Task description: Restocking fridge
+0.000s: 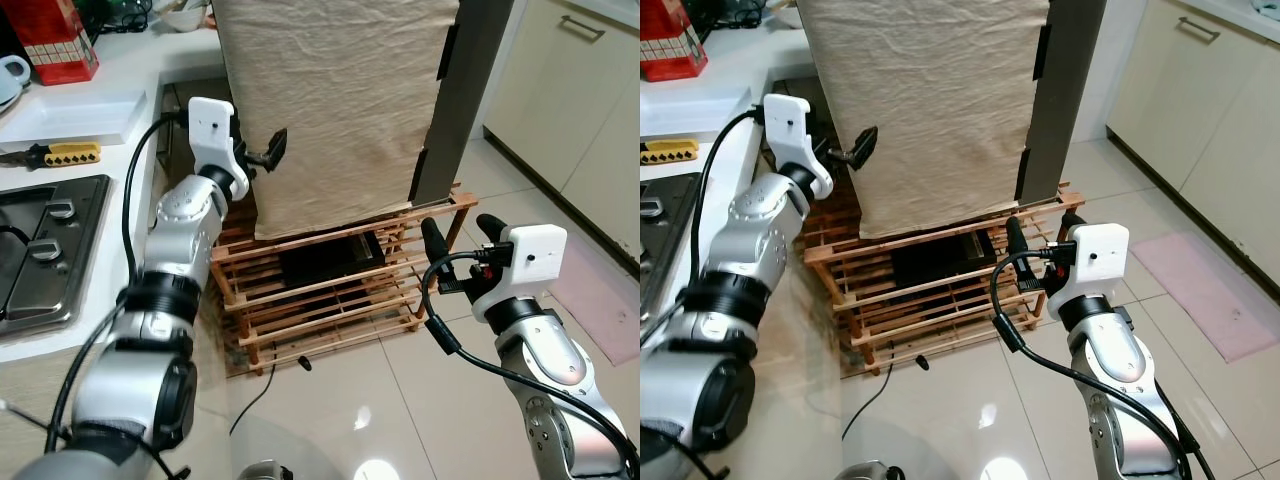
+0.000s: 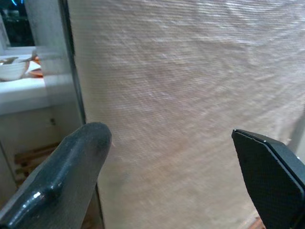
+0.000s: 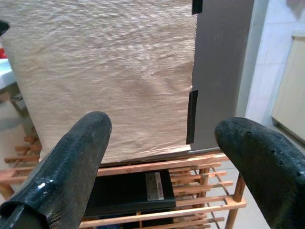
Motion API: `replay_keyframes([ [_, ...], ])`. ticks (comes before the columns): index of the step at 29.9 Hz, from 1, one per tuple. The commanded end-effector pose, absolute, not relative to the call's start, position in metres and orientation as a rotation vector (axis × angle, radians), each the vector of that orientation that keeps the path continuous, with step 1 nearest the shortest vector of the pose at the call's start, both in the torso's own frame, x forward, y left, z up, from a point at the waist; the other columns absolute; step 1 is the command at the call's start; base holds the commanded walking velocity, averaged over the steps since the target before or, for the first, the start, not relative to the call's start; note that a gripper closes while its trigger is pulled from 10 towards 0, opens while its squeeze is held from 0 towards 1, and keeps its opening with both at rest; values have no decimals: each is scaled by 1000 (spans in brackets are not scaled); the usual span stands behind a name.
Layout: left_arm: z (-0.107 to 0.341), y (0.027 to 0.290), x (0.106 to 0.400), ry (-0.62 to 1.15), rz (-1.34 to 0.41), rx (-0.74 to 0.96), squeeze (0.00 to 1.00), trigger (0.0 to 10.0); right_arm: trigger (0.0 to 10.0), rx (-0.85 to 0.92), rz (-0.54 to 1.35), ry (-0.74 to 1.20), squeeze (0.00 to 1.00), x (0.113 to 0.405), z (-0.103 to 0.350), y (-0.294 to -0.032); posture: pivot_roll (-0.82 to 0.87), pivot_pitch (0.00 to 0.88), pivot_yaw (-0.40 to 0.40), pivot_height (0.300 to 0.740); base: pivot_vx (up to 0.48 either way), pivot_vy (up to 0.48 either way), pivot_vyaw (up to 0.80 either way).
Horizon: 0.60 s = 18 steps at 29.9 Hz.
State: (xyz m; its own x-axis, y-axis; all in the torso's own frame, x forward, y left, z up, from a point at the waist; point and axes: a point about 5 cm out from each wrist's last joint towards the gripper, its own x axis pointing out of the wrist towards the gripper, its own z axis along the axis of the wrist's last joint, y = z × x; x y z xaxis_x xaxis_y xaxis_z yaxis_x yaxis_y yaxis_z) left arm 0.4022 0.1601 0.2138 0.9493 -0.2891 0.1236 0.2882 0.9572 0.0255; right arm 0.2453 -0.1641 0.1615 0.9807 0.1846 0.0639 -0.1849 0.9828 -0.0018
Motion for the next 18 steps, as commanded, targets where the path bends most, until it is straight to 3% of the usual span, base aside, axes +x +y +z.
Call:
replay_keyframes([
  [1,218,167,406,-133,-256,24,1000,10000,10000,-11,184,-70,0,241,165,-166,-95,22,77,740,0,0,0],
  [9,227,178,413,-146,-167,4,1000,10000,10000,-27,168,-54,0,232,168,-170,-145,55,79,740,0,0,0],
  [18,238,170,417,-166,-224,-70,1000,10000,10000,-53,174,-34,0,223,171,-175,-190,84,75,740,0,0,0],
])
